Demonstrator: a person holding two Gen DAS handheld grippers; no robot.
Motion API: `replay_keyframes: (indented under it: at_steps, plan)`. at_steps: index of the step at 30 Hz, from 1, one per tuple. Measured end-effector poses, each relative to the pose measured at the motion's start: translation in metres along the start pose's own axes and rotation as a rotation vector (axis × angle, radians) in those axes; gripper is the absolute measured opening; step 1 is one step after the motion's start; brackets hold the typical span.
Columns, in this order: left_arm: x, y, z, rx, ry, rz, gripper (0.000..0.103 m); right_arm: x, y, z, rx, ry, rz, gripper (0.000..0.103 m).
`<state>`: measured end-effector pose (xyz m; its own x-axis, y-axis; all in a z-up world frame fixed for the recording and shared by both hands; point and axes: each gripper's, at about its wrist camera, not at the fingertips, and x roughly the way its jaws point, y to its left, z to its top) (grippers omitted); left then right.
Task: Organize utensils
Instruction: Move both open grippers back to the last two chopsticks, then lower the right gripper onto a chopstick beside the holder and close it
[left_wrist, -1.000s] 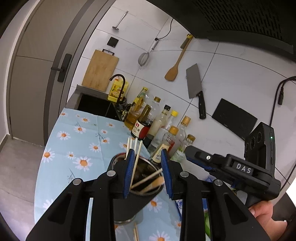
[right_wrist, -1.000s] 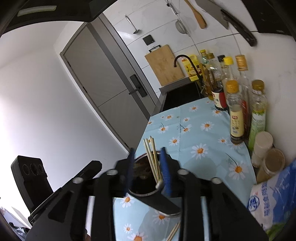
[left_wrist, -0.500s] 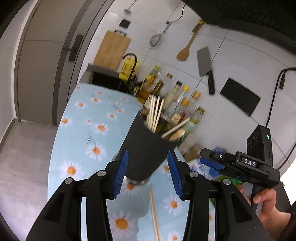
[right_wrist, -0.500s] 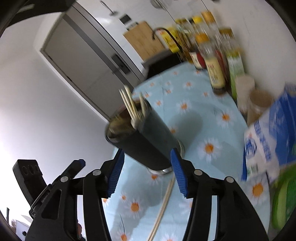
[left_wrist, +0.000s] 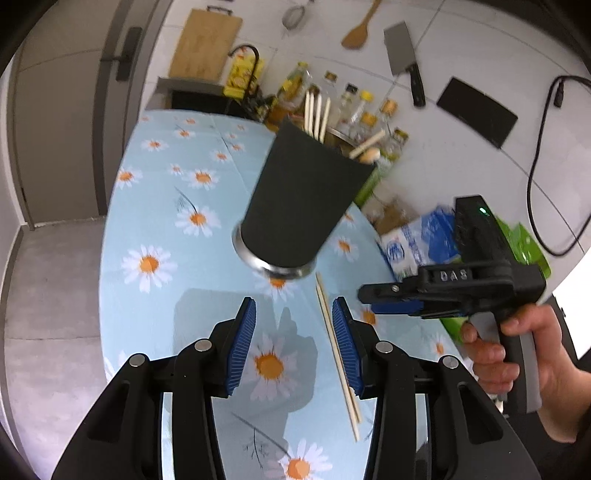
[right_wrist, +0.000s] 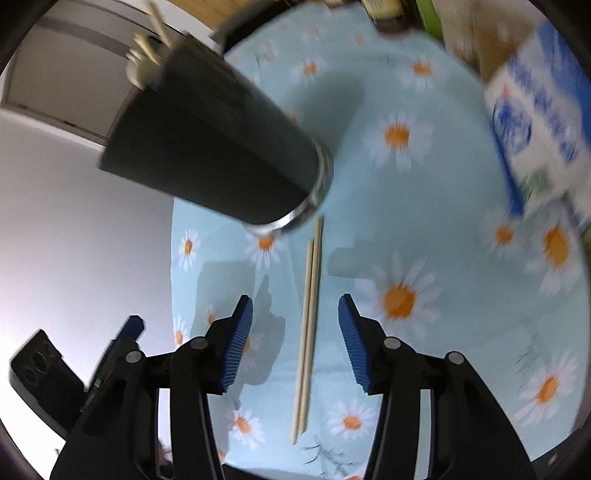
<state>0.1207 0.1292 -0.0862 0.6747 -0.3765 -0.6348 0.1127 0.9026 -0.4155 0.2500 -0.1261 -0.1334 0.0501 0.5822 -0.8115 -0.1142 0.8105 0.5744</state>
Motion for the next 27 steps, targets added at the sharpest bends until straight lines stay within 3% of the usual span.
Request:
replay_keyframes:
  at_steps: [2,16,27]
  plan:
    - [0.003,0.001,-0.004,-0.002,0.028,-0.016,0.04,0.005,0.001,-0.004,0.004,0.013,-0.017,0.049]
    - [0.019,0.01,-0.027,-0.016,0.134,-0.071,0.04,0.038,0.011,0.004,-0.017,0.087,-0.205,0.016]
    - [0.021,0.008,-0.029,-0.016,0.149,-0.105,0.04,0.064,0.029,0.005,-0.052,0.118,-0.289,0.01]
